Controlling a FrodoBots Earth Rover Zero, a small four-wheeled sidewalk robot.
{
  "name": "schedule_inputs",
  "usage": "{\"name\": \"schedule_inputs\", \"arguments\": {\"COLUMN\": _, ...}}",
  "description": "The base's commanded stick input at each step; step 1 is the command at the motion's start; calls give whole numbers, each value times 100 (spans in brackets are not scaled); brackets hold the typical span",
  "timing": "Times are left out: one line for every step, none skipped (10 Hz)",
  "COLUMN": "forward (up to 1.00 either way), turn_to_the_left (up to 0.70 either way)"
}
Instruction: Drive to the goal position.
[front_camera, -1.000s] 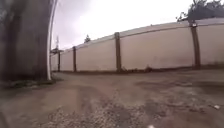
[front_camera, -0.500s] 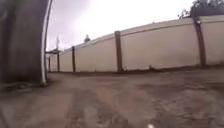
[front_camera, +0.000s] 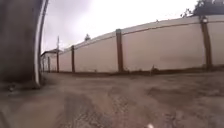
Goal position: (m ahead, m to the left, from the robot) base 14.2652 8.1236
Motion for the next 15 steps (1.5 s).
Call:
{"name": "schedule_inputs", "arguments": {"forward": 85, "turn_to_the_left": 0}}
{"name": "schedule_inputs", "arguments": {"forward": 85, "turn_to_the_left": 0}}
{"name": "schedule_inputs", "arguments": {"forward": 85, "turn_to_the_left": 0}}
{"name": "schedule_inputs", "arguments": {"forward": 85, "turn_to_the_left": 0}}
{"name": "schedule_inputs", "arguments": {"forward": 85, "turn_to_the_left": 0}}
{"name": "schedule_inputs", "arguments": {"forward": 85, "turn_to_the_left": 0}}
{"name": "schedule_inputs", "arguments": {"forward": 85, "turn_to_the_left": 0}}
{"name": "schedule_inputs", "arguments": {"forward": 85, "turn_to_the_left": 0}}
{"name": "schedule_inputs", "arguments": {"forward": 85, "turn_to_the_left": 0}}
{"name": "schedule_inputs", "arguments": {"forward": 85, "turn_to_the_left": 0}}
{"name": "schedule_inputs", "arguments": {"forward": 85, "turn_to_the_left": 17}}
{"name": "schedule_inputs", "arguments": {"forward": 85, "turn_to_the_left": 34}}
{"name": "schedule_inputs", "arguments": {"forward": 85, "turn_to_the_left": 34}}
{"name": "schedule_inputs", "arguments": {"forward": 85, "turn_to_the_left": 0}}
{"name": "schedule_inputs", "arguments": {"forward": 85, "turn_to_the_left": 34}}
